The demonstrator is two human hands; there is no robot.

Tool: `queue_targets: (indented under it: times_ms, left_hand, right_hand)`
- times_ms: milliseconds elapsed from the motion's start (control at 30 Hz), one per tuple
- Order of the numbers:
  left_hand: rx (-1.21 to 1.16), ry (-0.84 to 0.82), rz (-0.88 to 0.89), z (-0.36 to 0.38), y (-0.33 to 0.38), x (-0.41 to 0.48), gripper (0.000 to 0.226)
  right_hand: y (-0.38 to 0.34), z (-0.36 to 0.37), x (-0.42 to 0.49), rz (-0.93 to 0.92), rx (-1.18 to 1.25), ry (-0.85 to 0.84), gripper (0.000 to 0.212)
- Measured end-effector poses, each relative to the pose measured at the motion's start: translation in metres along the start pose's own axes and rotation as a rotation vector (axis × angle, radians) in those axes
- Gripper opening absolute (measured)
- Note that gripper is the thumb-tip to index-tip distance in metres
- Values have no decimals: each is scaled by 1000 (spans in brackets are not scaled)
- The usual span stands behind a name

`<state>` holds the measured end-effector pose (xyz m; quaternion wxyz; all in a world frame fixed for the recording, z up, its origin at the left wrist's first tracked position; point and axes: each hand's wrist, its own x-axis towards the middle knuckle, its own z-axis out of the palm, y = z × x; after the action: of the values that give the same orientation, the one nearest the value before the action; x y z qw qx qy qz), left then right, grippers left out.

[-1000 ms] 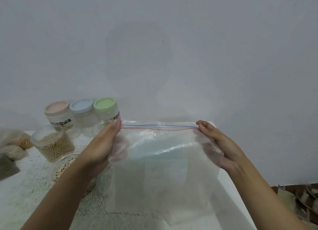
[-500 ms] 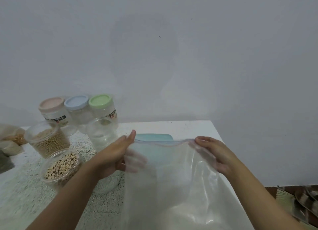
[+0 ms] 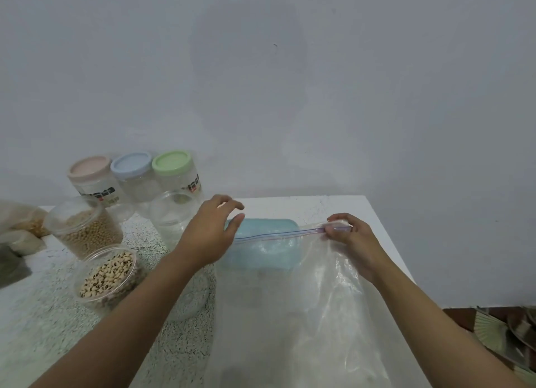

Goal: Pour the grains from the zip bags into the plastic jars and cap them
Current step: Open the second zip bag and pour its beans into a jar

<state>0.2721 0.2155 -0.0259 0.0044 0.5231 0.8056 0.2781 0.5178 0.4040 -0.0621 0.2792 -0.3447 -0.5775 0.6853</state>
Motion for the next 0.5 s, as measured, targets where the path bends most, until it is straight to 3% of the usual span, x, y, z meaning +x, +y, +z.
queue_targets:
  times_ms: [233, 400, 500]
  left_hand:
    - [197, -453, -91, 34, -9, 53, 34]
    - [65, -408, -96, 35, -12, 59, 21]
    - [-8, -266, -33, 17, -7, 63, 14]
  right_hand:
    - [13, 2, 8, -43, -127, 46, 17]
    - [16, -9, 5, -66, -157, 46, 16]
    - [15, -15, 7, -49, -206, 39, 17]
